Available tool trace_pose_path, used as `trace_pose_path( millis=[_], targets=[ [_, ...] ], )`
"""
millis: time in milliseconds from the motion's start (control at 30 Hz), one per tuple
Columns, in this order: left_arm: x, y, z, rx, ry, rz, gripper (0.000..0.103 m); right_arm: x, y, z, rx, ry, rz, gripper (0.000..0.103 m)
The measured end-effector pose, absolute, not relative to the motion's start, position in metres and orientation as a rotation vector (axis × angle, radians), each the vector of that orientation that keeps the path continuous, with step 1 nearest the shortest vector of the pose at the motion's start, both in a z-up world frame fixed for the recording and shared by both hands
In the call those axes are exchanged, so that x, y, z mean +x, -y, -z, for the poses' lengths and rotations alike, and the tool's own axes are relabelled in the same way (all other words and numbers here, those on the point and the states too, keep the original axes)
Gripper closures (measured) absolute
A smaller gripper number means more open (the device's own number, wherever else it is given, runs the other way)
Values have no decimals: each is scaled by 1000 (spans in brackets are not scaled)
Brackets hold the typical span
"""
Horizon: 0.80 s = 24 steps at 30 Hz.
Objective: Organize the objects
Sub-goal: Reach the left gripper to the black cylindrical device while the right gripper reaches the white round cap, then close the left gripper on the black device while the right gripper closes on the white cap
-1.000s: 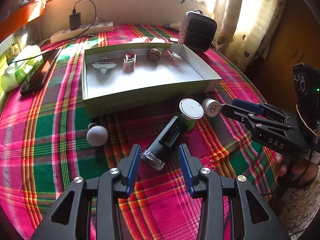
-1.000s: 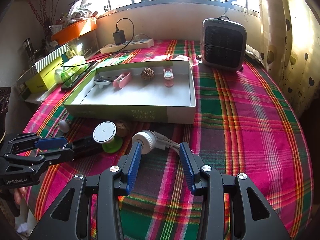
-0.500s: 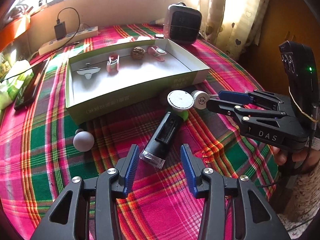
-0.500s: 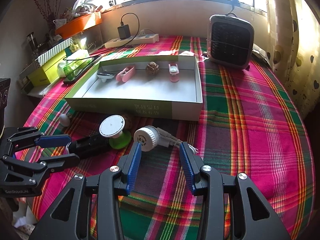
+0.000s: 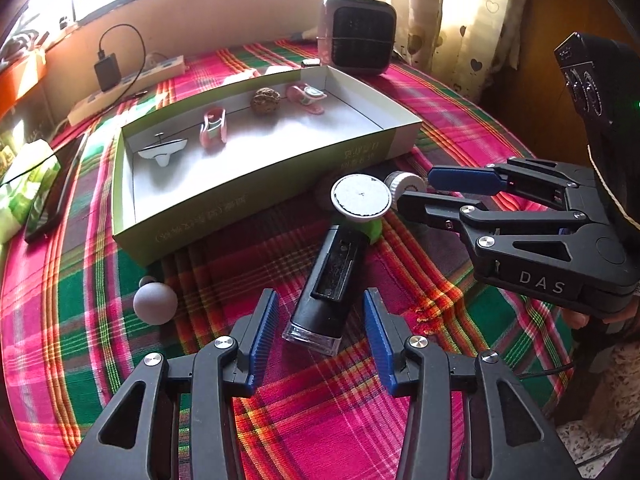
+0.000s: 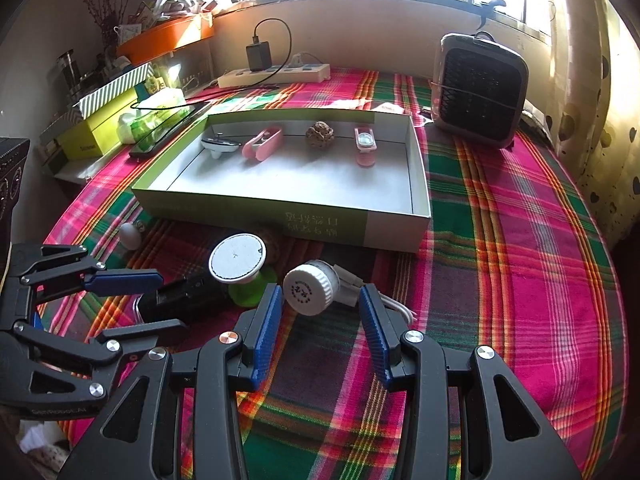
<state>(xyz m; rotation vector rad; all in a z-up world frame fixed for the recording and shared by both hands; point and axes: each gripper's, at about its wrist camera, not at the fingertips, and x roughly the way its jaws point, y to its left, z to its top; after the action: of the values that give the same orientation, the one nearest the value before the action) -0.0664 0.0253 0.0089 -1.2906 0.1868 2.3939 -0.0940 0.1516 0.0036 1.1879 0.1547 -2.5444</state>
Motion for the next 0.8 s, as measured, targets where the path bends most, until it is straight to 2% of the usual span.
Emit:
trace_pose_path(
  millis=[367,533,667,800],
  targets=[
    [-71,-23,-9,-1279,-135,-2422,62,-97,-142,-2,1185,-241,2570,61],
    [-72,-18,-8,-1282,-105,-2440,69,-95,-142,-2,1168,-245,2565,61],
    [-73,-15,-8,-1287,-74,-2451,73,-94,-145,-1,1167,-223,2566,71],
    [-73,-14,-8,-1291,-67,-2466,77,-92,-147,-2,1161,-208,2572,72]
  ],
)
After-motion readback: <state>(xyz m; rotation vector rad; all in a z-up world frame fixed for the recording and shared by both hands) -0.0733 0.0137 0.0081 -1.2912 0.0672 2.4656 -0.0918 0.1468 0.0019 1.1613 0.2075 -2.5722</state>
